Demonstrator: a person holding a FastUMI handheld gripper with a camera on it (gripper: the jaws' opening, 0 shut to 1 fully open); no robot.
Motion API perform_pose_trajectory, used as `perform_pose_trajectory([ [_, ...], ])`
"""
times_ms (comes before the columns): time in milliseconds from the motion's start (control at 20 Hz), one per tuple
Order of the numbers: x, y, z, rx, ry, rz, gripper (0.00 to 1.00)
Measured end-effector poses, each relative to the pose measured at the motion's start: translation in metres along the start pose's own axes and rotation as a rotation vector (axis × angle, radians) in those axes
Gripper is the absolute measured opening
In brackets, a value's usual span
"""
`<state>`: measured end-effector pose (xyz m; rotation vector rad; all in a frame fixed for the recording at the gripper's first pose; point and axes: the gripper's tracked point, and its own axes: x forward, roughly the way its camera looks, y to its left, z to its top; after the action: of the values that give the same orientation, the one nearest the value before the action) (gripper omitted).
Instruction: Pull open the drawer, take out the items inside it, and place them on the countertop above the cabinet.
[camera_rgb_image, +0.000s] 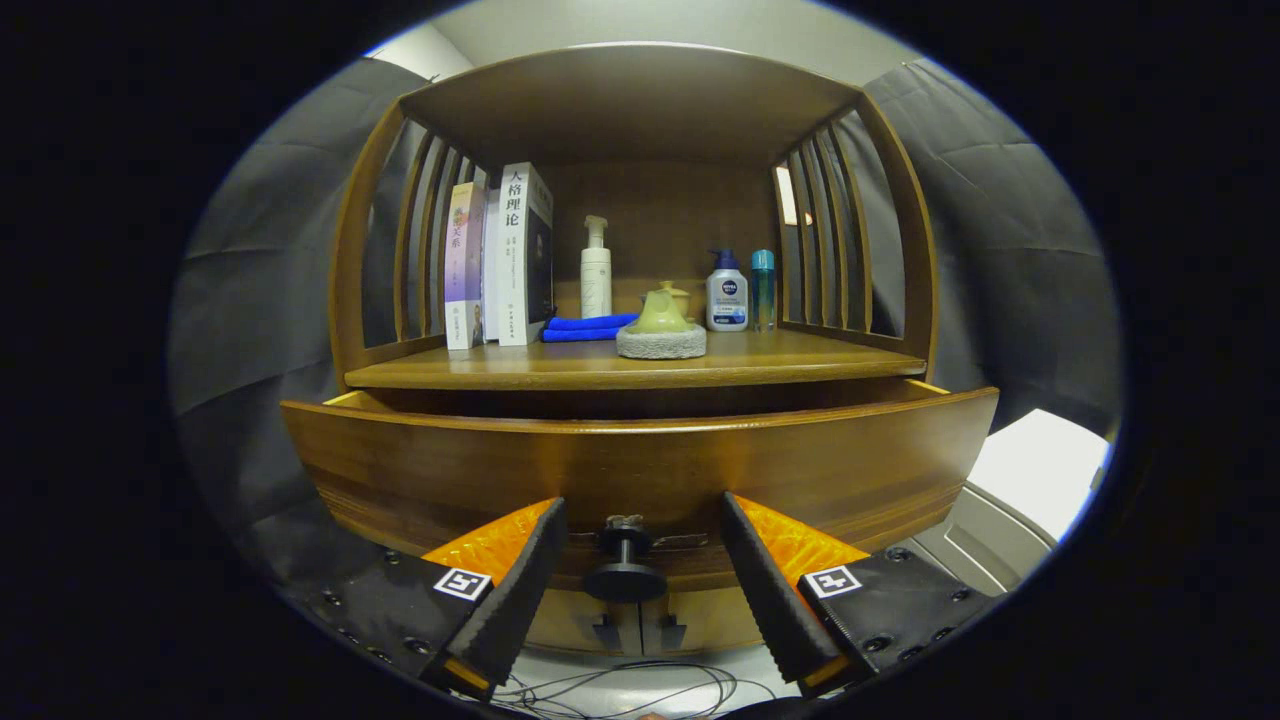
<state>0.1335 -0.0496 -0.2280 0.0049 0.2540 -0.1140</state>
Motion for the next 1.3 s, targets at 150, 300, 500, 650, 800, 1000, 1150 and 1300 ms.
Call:
perform_pose_trajectory([
  [150, 0.014, 0.000, 0.003, 0.008, 0.009, 0.002, 0.98],
  [300, 0.027, 0.002, 0.005, 0.017, 0.029, 0.006, 0.98],
  [500, 0.045, 0.006, 0.004, 0.003, 0.053, 0.008, 0.98],
  [650, 0.057, 0.008, 0.003, -0.024, 0.084, 0.002, 0.98],
  [800, 0.065, 0.009, 0.005, -0.011, 0.102, 0.010, 0.98],
  [1000, 0.065, 0.010, 0.003, -0.027, 0.087, 0.011, 0.98],
  [1150, 0.065, 0.008, -0.005, -0.023, 0.121, 0.000, 0.98],
  [1300, 0.054, 0.009, -0.016, 0.001, 0.159, 0.010, 0.99],
])
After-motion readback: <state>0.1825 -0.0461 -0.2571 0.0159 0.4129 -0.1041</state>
